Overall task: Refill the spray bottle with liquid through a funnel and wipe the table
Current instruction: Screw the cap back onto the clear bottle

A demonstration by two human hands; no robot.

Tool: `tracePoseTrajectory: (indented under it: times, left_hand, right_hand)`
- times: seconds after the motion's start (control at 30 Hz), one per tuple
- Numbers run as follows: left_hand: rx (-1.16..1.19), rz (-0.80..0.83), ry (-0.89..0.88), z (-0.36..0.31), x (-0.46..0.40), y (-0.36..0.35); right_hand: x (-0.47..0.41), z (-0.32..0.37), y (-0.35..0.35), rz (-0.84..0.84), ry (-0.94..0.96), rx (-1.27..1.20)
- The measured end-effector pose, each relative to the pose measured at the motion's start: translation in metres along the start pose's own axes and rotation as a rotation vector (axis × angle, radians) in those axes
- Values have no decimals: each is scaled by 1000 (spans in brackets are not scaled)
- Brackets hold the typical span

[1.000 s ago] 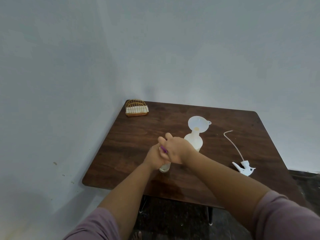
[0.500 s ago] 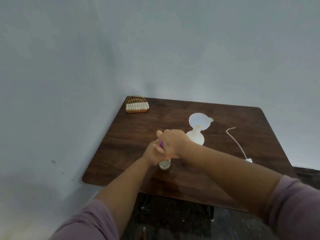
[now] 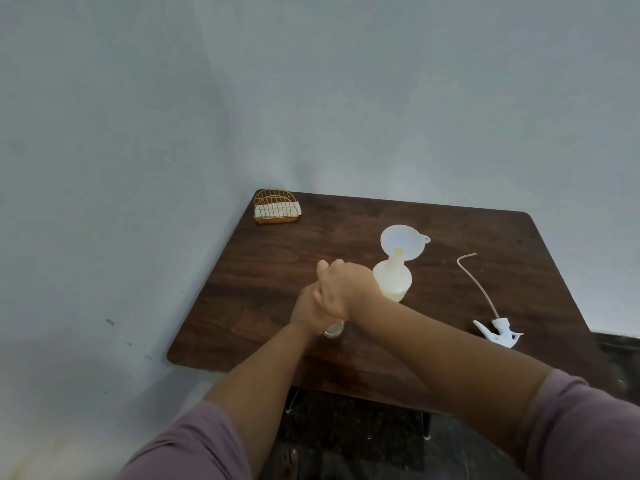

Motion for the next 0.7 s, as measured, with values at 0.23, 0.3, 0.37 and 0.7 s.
tracePoseTrajectory:
  times: [0.23,0.3,0.37,0.7]
  left_hand:
    - [-66,106,-32,-11,0,2]
    - [-93,144,-29,-11,-3,3]
    - [-54,142,-31,-9,-4,3]
    - [19,-13,-9,0,-1,3]
  right_hand:
    - [-4,0,2,14,70,-106]
    - [-3,5,3,56,177,-46]
    - [-2,5,5,40,234,54]
    - [-3,-2,1,-66,-6,-2]
Point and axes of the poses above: each hand's wrist, its own x-axis away from the middle knuckle, its own y-axis out of the back of the hand, z = x × y, the point moved 10 cm from there along -x, towards the middle knuckle, and after that the axes turned 2 degrees about y, right-handed, at the moved point
